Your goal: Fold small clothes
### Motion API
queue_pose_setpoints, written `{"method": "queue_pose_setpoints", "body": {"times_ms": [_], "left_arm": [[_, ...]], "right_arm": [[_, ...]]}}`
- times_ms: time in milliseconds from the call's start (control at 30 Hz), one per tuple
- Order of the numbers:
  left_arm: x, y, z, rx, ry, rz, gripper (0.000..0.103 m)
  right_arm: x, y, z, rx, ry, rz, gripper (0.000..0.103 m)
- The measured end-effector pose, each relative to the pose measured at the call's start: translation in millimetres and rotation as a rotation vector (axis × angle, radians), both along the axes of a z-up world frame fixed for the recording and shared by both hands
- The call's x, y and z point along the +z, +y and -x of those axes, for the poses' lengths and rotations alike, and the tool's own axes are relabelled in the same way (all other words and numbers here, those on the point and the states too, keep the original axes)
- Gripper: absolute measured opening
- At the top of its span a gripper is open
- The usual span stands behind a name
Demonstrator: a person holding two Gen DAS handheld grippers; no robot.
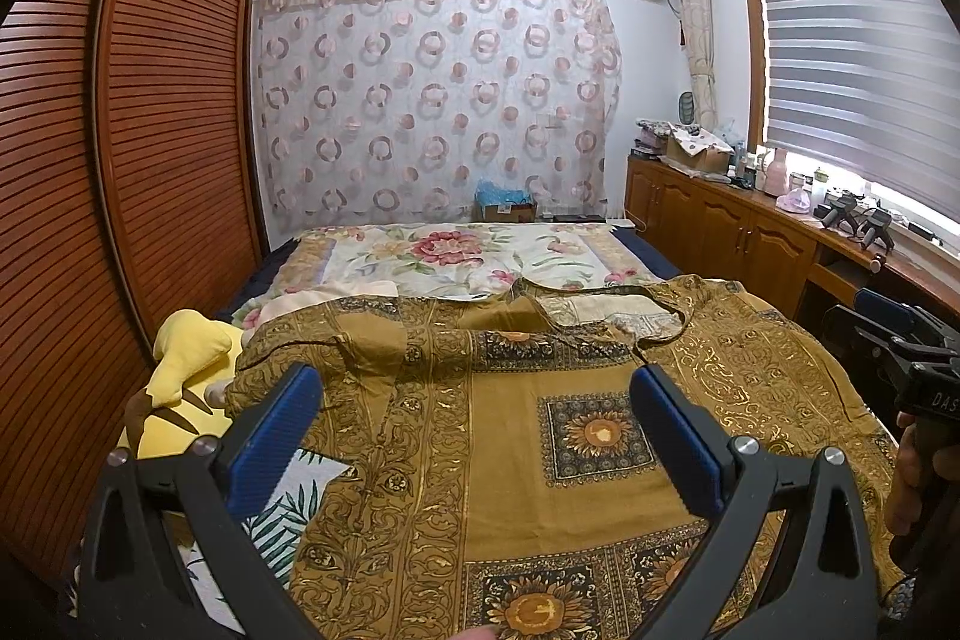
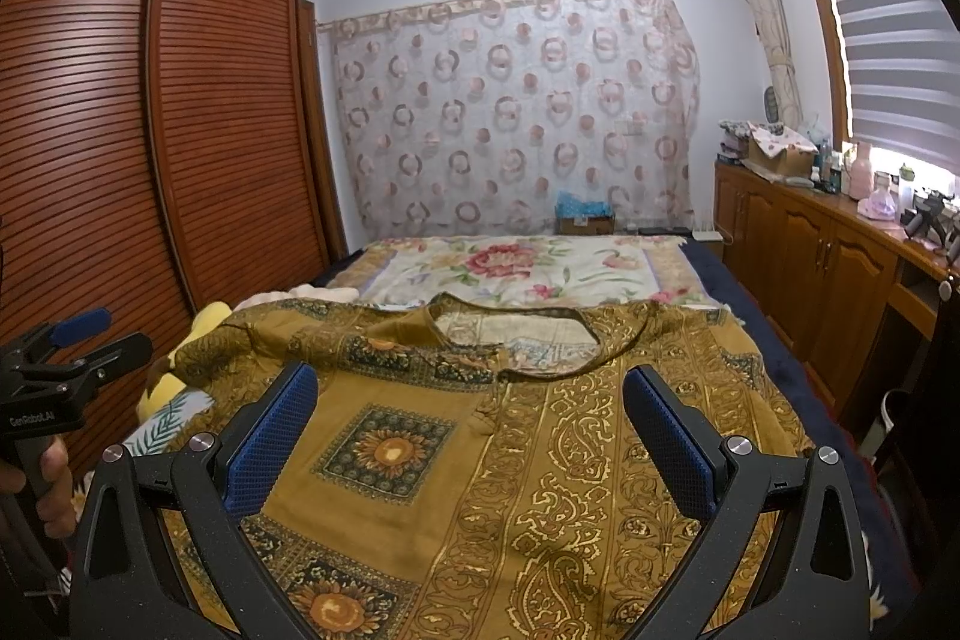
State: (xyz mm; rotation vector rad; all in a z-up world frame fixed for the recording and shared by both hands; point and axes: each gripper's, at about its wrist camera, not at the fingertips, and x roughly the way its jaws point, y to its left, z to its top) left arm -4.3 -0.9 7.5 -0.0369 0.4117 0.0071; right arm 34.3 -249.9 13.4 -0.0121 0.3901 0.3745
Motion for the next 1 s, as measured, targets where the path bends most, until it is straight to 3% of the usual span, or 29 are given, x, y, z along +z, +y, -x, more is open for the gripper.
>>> {"method": "queue_pose_setpoints", "body": {"times_ms": [1000], "left_arm": [[0.0,-2.0,1.2,0.002,-0.005,-0.007,0.103]], "right_arm": [[-1.0,1.2,-1.5,-0.001,0.000,-0.001,0.103]]}}
